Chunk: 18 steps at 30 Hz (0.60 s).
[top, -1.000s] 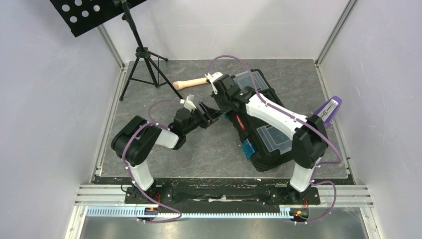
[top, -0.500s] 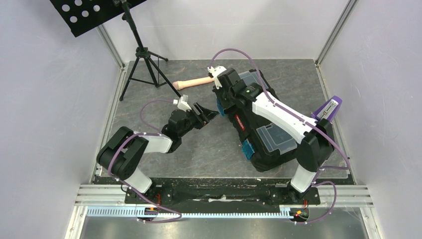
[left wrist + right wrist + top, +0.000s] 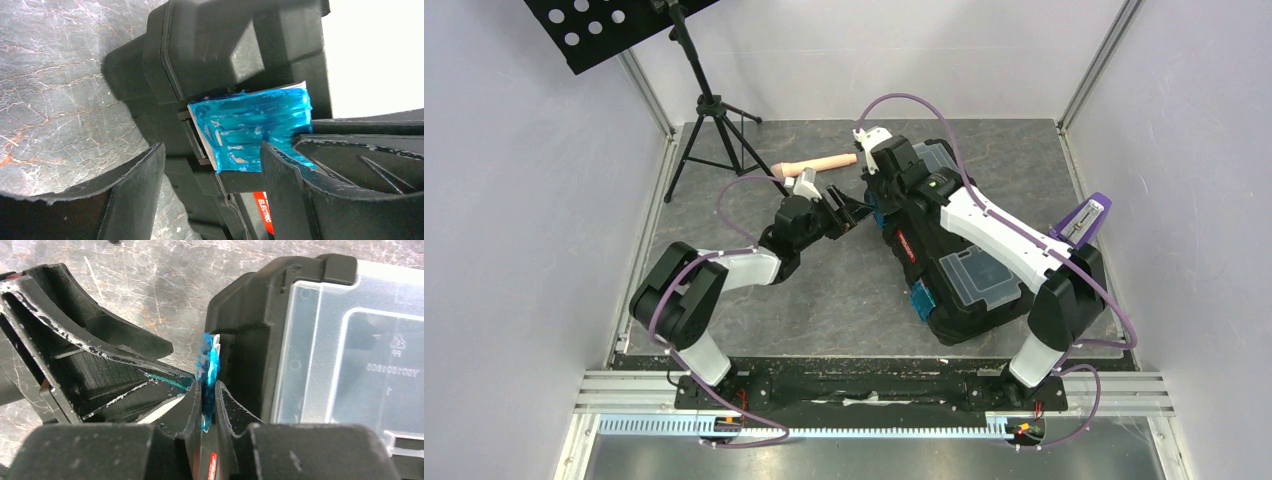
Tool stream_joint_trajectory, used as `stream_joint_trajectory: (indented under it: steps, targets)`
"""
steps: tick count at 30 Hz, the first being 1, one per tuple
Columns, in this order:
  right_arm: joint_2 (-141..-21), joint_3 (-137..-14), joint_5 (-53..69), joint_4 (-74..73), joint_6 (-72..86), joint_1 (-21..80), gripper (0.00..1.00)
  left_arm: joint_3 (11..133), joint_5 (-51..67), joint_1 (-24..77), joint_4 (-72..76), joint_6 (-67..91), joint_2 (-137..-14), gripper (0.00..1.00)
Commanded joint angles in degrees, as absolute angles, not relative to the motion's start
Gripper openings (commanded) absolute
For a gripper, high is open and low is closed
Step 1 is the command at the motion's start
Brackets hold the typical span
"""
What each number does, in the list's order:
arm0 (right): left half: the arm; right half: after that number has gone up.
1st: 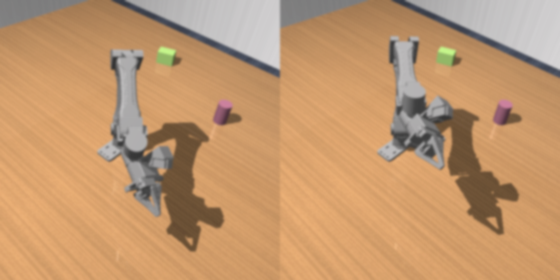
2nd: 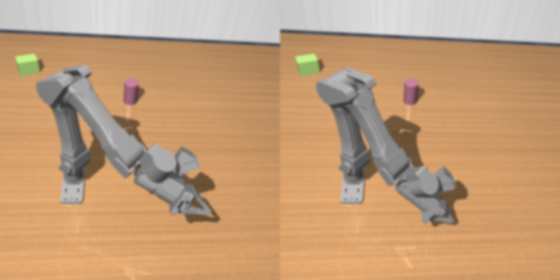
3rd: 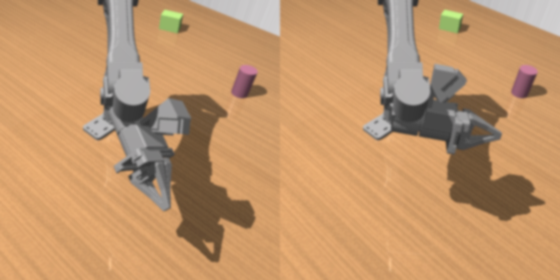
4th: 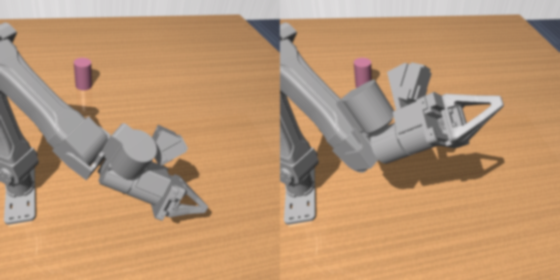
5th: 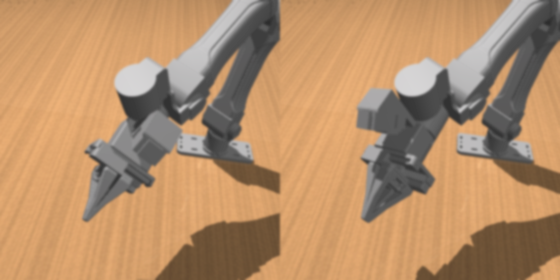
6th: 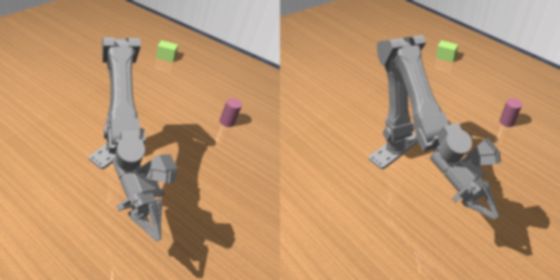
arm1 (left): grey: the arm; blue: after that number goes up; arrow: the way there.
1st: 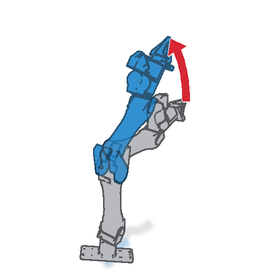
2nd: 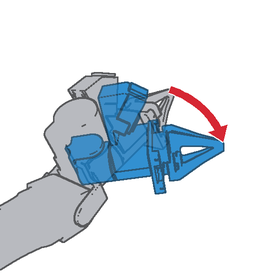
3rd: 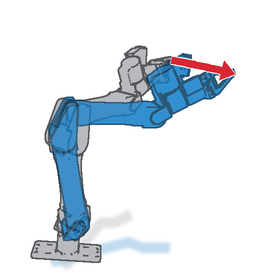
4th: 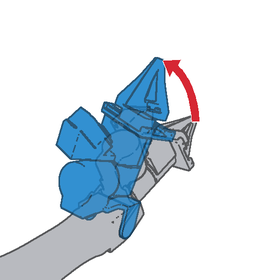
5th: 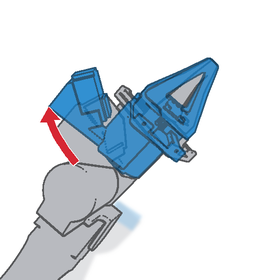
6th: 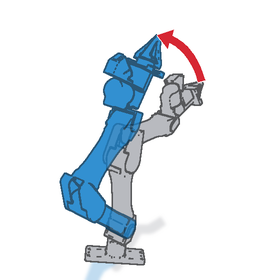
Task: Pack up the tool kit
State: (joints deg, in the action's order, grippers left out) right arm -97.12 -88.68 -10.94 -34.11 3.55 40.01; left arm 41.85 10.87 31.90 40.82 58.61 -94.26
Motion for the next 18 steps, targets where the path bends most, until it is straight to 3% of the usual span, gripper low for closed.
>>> stream_joint_trajectory:
  steps: [1,5,9,18]
  targets:
    - [-95.02,-86.62,-13.87,-32.83,2.45,39.37,0.16,45.44,11.21,31.99,39.05,55.99,-96.97,0.76]
    - [-93.95,-86.48,-13.7,-32.12,2.18,39.37,0.31,46.23,11.57,32.0,38.42,56.12,-97.67,0.76]
    - [-91.08,-86.49,-13.25,-30.43,1.12,39.33,0.39,46.06,11.75,32.08,38.23,56.16,-97.43,0.76]
    - [-86.1,-84.72,-13.54,-27.12,-1.97,39.37,0.38,45.53,11.6,32.08,37.93,56.25,-96.91,0.76]
